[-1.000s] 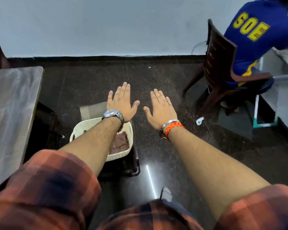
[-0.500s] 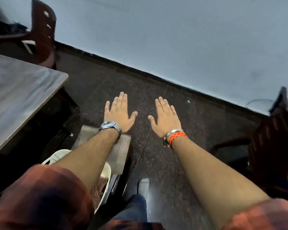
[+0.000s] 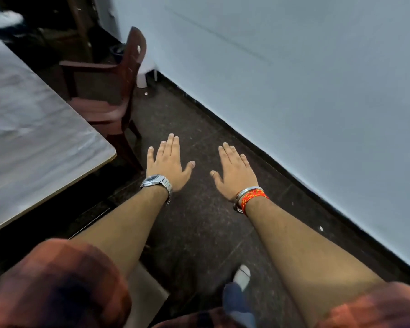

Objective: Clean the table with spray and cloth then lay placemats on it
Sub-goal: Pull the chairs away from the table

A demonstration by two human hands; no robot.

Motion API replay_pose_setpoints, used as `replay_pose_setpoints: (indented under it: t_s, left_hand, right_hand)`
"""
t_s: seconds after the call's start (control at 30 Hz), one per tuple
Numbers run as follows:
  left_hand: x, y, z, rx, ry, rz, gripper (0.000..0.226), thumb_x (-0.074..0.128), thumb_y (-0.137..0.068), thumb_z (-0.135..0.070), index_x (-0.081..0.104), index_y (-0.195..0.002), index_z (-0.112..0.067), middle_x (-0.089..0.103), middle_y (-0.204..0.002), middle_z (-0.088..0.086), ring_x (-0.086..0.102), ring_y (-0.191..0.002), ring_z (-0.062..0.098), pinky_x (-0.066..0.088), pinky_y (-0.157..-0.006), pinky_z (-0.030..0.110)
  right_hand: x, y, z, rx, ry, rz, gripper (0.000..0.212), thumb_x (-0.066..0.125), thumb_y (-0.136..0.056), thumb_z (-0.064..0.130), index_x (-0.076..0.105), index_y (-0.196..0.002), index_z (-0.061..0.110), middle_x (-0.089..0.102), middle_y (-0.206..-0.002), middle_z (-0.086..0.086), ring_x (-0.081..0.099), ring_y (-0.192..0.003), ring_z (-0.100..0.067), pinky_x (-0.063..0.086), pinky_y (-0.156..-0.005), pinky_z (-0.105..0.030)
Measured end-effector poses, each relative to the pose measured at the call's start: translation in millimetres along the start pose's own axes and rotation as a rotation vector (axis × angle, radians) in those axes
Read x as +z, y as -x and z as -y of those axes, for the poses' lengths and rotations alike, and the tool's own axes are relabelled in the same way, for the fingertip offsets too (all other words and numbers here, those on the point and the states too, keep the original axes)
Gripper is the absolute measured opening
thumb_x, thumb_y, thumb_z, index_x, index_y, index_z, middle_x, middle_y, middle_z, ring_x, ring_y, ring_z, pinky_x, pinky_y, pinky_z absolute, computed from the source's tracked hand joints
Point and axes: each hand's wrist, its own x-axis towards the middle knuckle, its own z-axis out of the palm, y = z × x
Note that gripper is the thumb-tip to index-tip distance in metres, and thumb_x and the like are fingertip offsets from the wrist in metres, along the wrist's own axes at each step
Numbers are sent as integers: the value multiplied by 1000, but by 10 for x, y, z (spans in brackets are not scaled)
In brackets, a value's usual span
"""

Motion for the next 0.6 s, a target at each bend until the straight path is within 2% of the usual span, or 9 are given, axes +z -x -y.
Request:
replay_pose_setpoints:
  t_s: [0.3, 0.5, 0.6]
  left_hand:
    - [19, -1745, -249, -344, -7, -108, 85, 38, -93, -59, 0, -155, -15, -4, -163, -1, 6, -149, 21, 1, -120, 50]
    - [-27, -2951, -178, -479, -6, -184, 85, 41, -92, -57, 1, -155, -16, -3, -163, -2, 6, -149, 19, 0, -119, 49]
    - [45, -3628, -18, -526, 10, -205, 86, 45, -91, -54, 1, -155, -16, -2, -163, -1, 6, -149, 19, 1, -119, 50]
  right_hand:
    - [-166, -2357, -734, -389, 37, 10, 74, 46, -94, 39, 10, -153, 12, 7, -162, -5, 8, -149, -21, 10, -120, -42]
    - [-244, -3912, -673, -551, -70, -16, 74, 49, -93, 39, 15, -153, 12, 11, -162, -4, 11, -149, -20, 11, -120, -41]
    - [-154, -4696, -541, -574, -116, -29, 74, 50, -93, 38, 16, -153, 13, 12, -162, -4, 10, -149, -20, 11, -120, -40]
